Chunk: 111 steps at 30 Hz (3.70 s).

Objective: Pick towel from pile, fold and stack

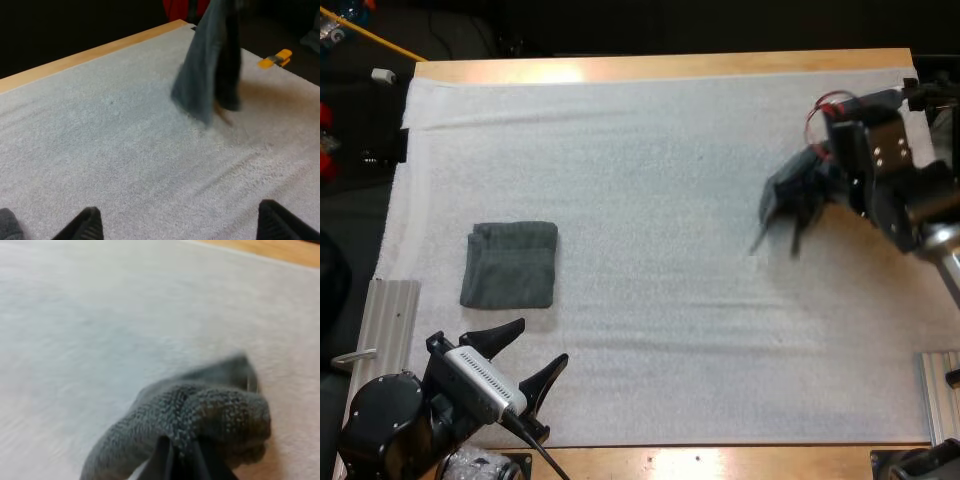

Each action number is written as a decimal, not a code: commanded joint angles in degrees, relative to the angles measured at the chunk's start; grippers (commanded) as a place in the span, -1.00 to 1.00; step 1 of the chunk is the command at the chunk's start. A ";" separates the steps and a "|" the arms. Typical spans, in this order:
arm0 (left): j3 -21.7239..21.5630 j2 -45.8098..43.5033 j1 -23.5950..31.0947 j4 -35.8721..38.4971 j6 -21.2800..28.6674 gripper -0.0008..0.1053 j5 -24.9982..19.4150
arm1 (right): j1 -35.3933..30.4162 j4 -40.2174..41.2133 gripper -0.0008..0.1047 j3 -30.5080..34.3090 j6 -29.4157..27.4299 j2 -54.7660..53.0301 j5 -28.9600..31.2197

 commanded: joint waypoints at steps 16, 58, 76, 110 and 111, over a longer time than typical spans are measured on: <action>-0.30 -0.04 -0.23 -0.02 -0.29 0.17 0.35 | 16.90 10.28 -0.99 -0.53 9.91 -14.25 0.24; -0.30 -0.04 -0.23 0.11 -0.29 0.17 0.35 | 17.69 -9.83 0.25 0.08 13.12 6.55 3.71; -0.30 -0.04 -0.23 7.58 -0.29 0.17 0.35 | 17.69 2.28 0.23 6.00 12.84 6.39 3.71; -0.30 -0.04 -0.23 16.64 -0.29 0.17 0.35 | 14.25 -8.75 -0.99 13.03 12.16 11.73 5.87; -0.30 -0.04 -0.23 16.64 -0.29 0.17 0.35 | 14.16 -8.75 -0.99 12.04 11.79 10.79 6.48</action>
